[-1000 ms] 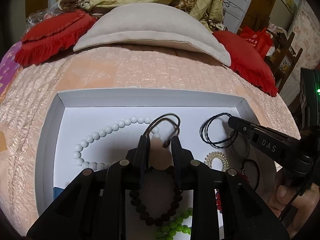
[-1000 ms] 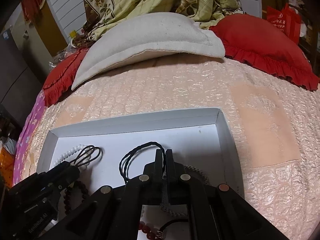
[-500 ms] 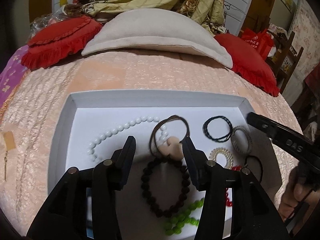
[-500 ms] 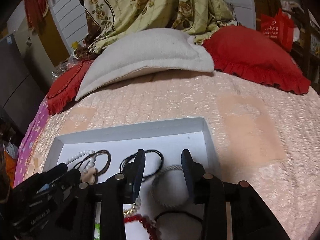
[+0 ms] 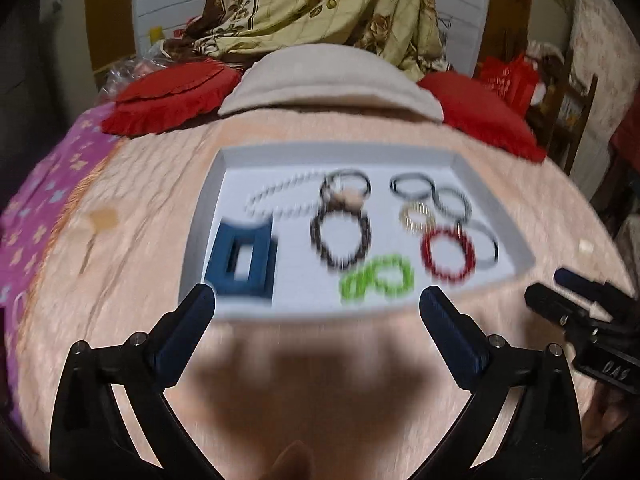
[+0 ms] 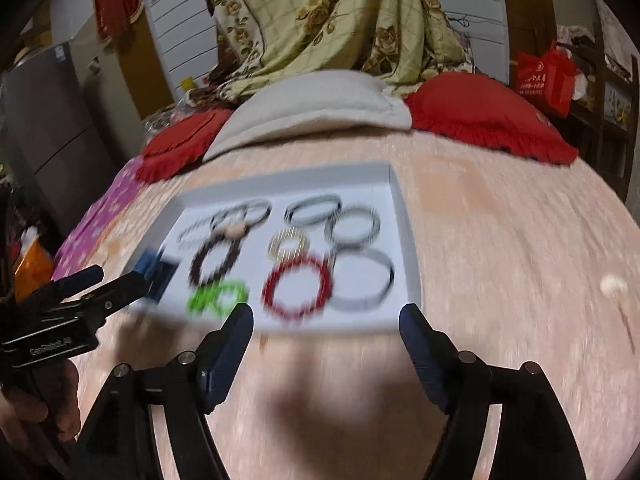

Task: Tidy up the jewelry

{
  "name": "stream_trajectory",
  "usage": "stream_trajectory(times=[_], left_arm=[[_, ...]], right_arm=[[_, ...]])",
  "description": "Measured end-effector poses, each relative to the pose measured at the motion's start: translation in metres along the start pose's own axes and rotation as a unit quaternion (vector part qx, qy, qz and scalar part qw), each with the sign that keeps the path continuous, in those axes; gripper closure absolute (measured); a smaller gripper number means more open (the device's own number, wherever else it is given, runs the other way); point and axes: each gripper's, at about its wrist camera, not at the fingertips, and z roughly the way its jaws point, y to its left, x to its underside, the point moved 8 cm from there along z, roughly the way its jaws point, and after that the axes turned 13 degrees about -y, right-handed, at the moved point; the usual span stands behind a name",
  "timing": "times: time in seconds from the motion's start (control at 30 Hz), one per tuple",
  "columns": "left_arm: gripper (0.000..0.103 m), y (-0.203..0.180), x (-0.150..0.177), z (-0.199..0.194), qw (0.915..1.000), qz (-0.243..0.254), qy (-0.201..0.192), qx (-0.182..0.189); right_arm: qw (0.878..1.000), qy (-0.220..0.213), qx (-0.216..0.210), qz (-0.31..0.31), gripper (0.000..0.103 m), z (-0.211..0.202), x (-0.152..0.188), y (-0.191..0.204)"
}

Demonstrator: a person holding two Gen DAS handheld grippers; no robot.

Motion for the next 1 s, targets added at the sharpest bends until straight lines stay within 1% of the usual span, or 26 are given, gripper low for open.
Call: stream_trajectory(times=[0.07, 0.13, 0.2, 0.27, 0.37, 0.43, 0.53, 0.67, 0.9, 1.0], left_arm=[[0.0, -0.007, 0.009, -0.014, 0.9996, 0.023, -0.012, -0.013], [0.0, -0.008, 0.012, -0.02, 0.999, 0.028, -0.025, -0.026], [0.0, -0.004, 0.011, -0.019, 0.9982, 0.019, -0.032, -0.047], [0.0, 0.002, 0.011, -0.011, 0.998, -0.01, -0.02, -0.059], [0.001, 0.008, 0.012, 0.0, 0.9969, -0.025, -0.004, -0.074], [0.001, 0.008, 0.013, 0.004, 0.9968, -0.035, -0.001, -0.071], [0.001, 0.006, 0.014, 0.006, 0.9969, -0.034, 0.003, -0.071], [0.001, 0.006, 0.018, 0.01, 0.9968, -0.036, 0.018, -0.069], [0.001, 0.0, 0.02, 0.01, 0.9974, -0.024, 0.018, -0.065], [0.001, -0.001, 0.019, 0.01, 0.9976, -0.026, 0.018, -0.062]], right_arm=[[1.0, 0.0, -0.009, -0.016, 0.03, -0.011, 0.009, 0.007], [0.999, -0.013, -0.002, -0.038, 0.029, -0.018, 0.01, 0.01], [0.999, -0.018, 0.002, -0.044, 0.029, -0.018, 0.009, 0.01], [0.999, -0.015, 0.008, -0.041, 0.029, -0.012, 0.009, 0.006], [0.999, -0.011, 0.017, -0.039, 0.029, -0.006, 0.009, 0.003], [0.999, -0.011, 0.018, -0.042, 0.029, -0.005, 0.01, 0.003], [0.998, -0.009, 0.024, -0.048, 0.029, -0.004, 0.011, 0.001], [0.998, 0.0, 0.028, -0.048, 0.029, 0.0, 0.014, -0.003], [0.998, -0.003, 0.028, -0.058, 0.029, 0.003, 0.014, 0.005], [0.998, 0.002, 0.029, -0.061, 0.029, 0.005, 0.016, 0.006]])
